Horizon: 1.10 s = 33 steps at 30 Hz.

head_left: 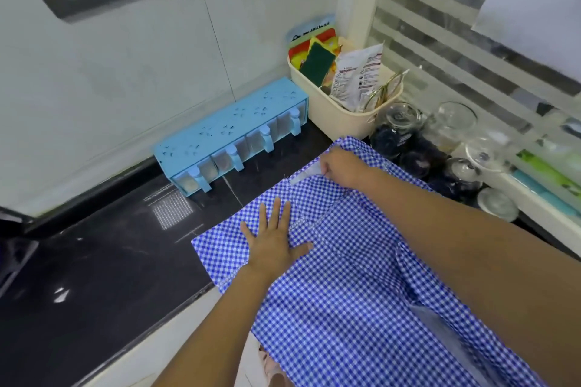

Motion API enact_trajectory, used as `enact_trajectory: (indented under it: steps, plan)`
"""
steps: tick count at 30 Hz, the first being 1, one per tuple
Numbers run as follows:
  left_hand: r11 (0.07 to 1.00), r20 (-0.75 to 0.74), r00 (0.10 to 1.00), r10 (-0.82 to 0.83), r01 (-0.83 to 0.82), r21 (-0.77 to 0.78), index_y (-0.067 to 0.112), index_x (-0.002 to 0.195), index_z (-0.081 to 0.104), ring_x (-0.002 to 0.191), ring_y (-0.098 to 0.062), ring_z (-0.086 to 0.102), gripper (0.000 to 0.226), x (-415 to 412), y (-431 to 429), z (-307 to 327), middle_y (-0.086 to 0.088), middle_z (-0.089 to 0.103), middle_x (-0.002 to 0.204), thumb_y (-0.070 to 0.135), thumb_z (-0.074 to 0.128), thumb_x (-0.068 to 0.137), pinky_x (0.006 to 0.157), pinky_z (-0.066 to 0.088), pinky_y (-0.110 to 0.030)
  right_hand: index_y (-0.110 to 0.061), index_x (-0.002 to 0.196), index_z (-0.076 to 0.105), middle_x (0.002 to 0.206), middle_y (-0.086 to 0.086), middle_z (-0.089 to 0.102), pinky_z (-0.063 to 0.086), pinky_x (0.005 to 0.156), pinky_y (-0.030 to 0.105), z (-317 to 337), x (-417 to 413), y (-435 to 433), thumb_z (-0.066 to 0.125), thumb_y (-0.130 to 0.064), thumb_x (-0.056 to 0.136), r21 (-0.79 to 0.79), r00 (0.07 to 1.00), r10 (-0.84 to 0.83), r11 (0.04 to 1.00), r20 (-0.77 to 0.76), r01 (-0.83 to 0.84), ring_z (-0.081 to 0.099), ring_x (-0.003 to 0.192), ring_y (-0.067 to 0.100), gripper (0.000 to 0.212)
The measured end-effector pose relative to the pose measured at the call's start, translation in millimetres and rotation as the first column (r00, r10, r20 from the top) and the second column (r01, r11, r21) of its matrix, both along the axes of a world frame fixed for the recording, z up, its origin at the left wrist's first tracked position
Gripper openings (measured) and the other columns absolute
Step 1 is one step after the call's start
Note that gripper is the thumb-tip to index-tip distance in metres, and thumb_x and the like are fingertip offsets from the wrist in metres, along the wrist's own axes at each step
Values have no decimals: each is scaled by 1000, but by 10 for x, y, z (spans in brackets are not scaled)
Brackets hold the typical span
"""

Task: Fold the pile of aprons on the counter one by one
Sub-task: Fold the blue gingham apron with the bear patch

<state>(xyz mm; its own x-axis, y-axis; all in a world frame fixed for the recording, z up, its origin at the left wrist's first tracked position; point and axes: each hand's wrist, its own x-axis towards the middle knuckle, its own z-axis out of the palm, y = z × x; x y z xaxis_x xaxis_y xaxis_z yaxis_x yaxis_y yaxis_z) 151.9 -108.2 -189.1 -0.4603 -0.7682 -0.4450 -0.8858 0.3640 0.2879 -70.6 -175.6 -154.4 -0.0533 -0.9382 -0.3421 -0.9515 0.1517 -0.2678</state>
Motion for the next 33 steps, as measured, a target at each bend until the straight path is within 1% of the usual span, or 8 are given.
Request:
enact_trajectory:
  steps: [5,10,14,19,23,27,30,33]
  plan:
    - [998,31,998,58,-58,-7,32,149,-21,141,-27,-30,97,-27,-12,-31,3,-33,153,77,33,82,105,-13,-68,1,96,63,102,18,64,48,87,41,-21,45,-249,51,5,86,-179,973,-110,973,203,147,62,93,31,16]
    - [992,73,990,117,-120,34,32,148,-21,143,-29,-27,99,-86,-80,23,1,-32,154,75,38,82,106,-7,-69,-9,138,45,142,9,47,37,97,23,272,131,-41,50,-6,97,-85,919,32,996,394,2,55,110,9,42]
    - [983,83,980,181,-183,26,18,153,-6,146,-35,-12,95,-191,-55,201,-11,-16,159,56,54,89,113,1,-61,-4,113,63,123,8,61,43,85,17,424,-39,635,52,-7,95,-208,862,-132,942,490,263,58,110,19,21]
    - [980,-323,935,-147,94,-173,-1,144,35,140,-36,27,67,-552,564,263,-22,30,151,16,64,86,118,19,-39,-9,108,62,106,7,66,48,87,32,286,-220,2136,61,-18,92,-145,879,-344,902,332,407,60,92,19,18]
    - [927,-158,913,-376,374,-43,9,150,21,145,-26,16,76,-864,1126,184,-11,18,157,33,60,89,118,16,-44,-19,137,41,139,5,37,41,100,37,101,-183,3150,66,-37,87,16,848,-529,849,40,529,36,128,25,58]
    - [897,94,892,-442,437,65,24,154,2,147,-34,-4,82,-942,1267,156,-12,-9,160,47,52,93,115,9,-56,-7,92,68,100,10,47,36,77,29,18,-433,3662,62,-29,91,-89,749,-663,745,8,661,49,95,24,23]
    - [886,139,875,-464,454,98,35,153,6,146,-39,-4,75,-1022,1283,229,-16,-10,160,43,52,94,113,10,-61,-9,65,63,63,11,49,25,52,28,306,-661,3776,61,-29,93,-102,584,-776,578,239,810,40,54,15,34]
    - [900,143,889,-436,433,50,36,150,20,144,-39,10,65,-1091,1271,236,-16,6,159,33,53,94,111,18,-62,-6,61,59,51,13,50,27,47,29,637,-972,3840,60,-30,94,-223,414,-824,352,387,909,42,47,19,41]
